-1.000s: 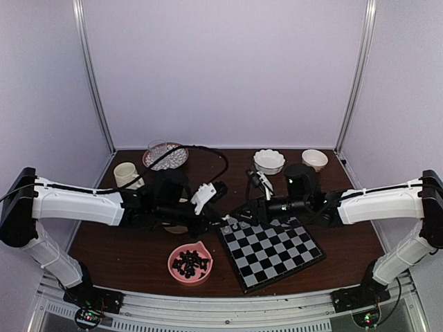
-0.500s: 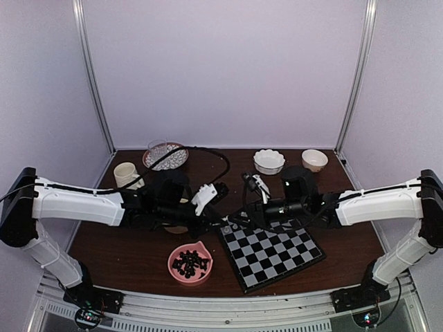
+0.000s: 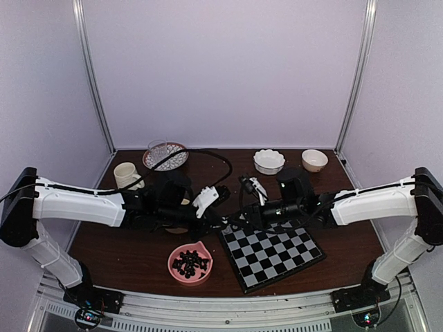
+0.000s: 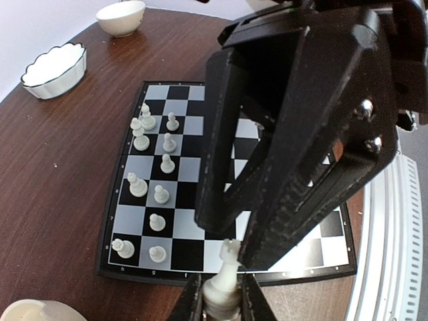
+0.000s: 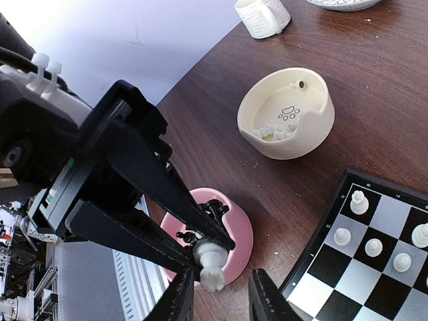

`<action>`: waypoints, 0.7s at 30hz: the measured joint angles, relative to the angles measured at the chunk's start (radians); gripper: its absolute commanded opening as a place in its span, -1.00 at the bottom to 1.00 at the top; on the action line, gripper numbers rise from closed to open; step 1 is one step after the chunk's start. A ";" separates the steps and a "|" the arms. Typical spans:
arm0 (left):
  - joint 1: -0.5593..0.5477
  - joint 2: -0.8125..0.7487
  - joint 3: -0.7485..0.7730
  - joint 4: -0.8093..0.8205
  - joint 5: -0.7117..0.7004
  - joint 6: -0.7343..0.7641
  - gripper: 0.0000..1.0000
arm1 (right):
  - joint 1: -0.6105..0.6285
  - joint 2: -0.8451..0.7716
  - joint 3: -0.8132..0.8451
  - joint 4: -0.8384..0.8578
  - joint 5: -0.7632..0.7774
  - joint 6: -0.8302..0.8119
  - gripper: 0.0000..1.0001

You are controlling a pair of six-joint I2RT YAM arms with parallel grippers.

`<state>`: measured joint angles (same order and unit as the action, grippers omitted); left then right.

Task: Set up the chess pieces on the board
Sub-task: Pass from the left arm to the right

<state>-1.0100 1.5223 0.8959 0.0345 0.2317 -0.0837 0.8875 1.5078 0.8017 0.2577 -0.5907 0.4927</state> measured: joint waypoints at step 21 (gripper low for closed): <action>-0.005 0.003 0.011 -0.011 -0.004 0.011 -0.65 | 0.003 0.026 0.013 0.015 -0.041 0.013 -0.86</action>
<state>-1.0145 1.5249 0.9070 0.0238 0.2276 -0.0731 0.8909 1.5341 0.8146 0.2726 -0.6315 0.5053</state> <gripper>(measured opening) 0.154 0.113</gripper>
